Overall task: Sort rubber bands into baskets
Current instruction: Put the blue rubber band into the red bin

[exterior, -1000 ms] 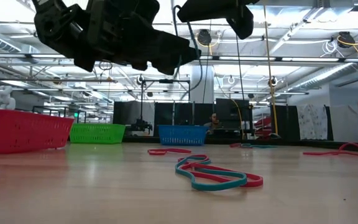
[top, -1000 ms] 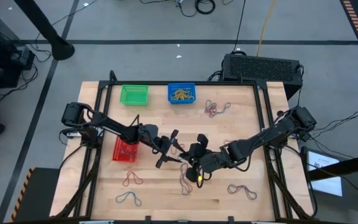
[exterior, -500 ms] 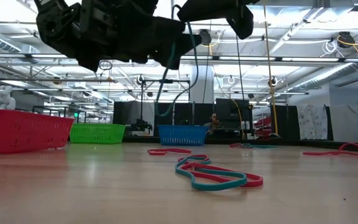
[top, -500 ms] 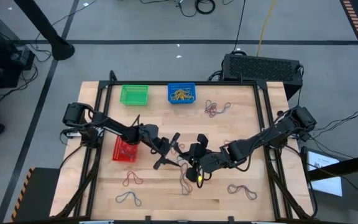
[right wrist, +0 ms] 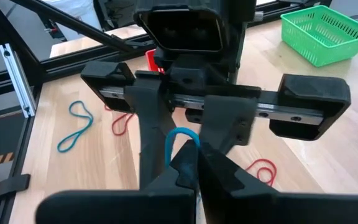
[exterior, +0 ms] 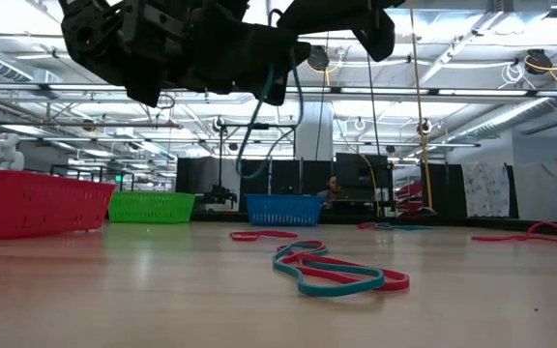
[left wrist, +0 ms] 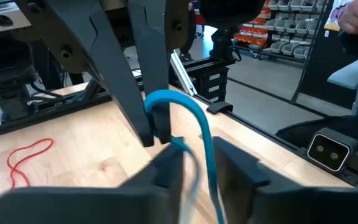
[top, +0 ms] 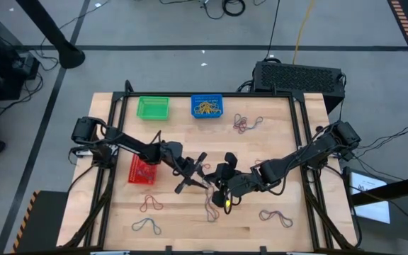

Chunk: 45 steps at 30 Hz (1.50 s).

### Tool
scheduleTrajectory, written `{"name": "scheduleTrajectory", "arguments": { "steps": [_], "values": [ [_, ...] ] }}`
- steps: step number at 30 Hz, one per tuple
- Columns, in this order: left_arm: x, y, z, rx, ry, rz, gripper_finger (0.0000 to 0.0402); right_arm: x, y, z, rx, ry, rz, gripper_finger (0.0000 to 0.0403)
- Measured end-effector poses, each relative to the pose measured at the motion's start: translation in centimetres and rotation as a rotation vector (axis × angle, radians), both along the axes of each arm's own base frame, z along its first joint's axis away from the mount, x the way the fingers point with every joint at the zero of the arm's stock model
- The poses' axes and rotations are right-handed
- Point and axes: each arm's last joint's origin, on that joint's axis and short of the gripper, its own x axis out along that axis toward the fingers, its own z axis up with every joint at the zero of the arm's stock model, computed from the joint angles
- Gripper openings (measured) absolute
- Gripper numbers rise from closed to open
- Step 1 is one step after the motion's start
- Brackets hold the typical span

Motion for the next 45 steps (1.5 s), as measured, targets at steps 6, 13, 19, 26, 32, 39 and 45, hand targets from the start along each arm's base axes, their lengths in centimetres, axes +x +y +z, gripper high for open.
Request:
{"name": "scheduleTrajectory", "arguments": {
  "steps": [6, 13, 19, 26, 32, 39, 45],
  "values": [
    [0.0, 0.0, 0.0, 0.000, -0.003, 0.000, 0.0010, 0.0, 0.0, 0.0, 0.000, 0.001, 0.000, 0.0000],
    [-0.2, 0.1, 0.1, 0.004, 0.030, 0.010, 0.0004, 0.0, 0.0, 0.0, -0.019, 0.007, 0.010, 0.0013],
    [-1.0, 0.2, 1.2, 0.015, 0.098, 0.026, 0.0002, 0.0, -0.1, -0.1, -0.025, 0.016, 0.009, 0.0069],
    [-4.0, 0.7, 3.7, 0.076, 0.271, 0.135, 0.0001, -0.2, 0.1, -0.3, -0.028, 0.038, 0.018, 0.0132],
    [-9.4, 1.9, 6.5, 0.215, 0.468, 0.367, 0.0001, -0.5, 0.5, -0.5, -0.039, 0.061, 0.031, 0.0157],
    [-15.7, 3.1, 8.4, 0.142, 0.674, 0.692, 0.0000, -0.7, 0.5, -0.7, -0.053, 0.087, 0.035, 0.0161],
    [-18.6, 3.4, 8.5, -0.040, 0.833, 0.840, 0.0000, -0.9, 0.4, -1.0, -0.073, 0.126, 0.030, 0.0160]
  ]
}}
